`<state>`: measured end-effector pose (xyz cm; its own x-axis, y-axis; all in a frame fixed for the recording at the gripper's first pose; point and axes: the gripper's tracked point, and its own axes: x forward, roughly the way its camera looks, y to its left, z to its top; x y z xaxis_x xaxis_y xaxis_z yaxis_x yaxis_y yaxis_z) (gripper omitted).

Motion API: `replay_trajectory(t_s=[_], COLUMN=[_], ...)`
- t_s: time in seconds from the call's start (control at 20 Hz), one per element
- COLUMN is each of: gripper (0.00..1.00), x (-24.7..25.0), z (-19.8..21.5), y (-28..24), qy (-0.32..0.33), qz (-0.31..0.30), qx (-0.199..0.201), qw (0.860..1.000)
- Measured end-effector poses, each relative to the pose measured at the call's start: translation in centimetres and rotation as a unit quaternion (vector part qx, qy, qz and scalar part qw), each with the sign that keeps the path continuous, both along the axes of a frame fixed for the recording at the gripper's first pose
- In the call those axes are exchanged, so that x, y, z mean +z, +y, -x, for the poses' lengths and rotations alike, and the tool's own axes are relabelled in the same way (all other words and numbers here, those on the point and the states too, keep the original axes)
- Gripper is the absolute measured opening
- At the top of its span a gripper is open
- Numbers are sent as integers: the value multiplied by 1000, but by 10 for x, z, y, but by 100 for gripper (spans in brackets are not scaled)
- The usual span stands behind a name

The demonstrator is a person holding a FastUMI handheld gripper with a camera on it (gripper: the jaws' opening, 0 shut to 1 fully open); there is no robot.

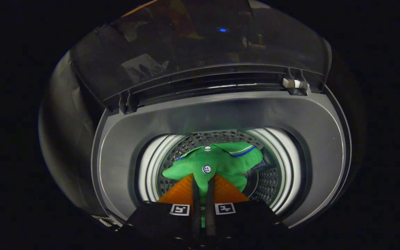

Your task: Put the clothes into the washing machine and then close the washing machine lid.

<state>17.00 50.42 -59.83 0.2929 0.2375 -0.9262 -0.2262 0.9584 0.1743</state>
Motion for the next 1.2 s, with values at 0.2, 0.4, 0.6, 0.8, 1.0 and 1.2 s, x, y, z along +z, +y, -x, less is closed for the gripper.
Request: replay_trajectory(t_s=[0.2, 0.4, 0.6, 0.8, 1.0, 1.2], gripper=[17, 72, 99, 99, 99, 99], x=[-2, 0, 4, 8, 16, 37], z=[3, 1, 1, 0, -6, -20], y=[-5, -16, -21, -20, -15, -1], qy=[4, -6, -8, -20, -53, -122], qz=[13, 38, 48, 45, 31, -4], qx=[1, 10, 15, 18, 23, 26], qw=[1000, 999, 999, 999, 998, 992])
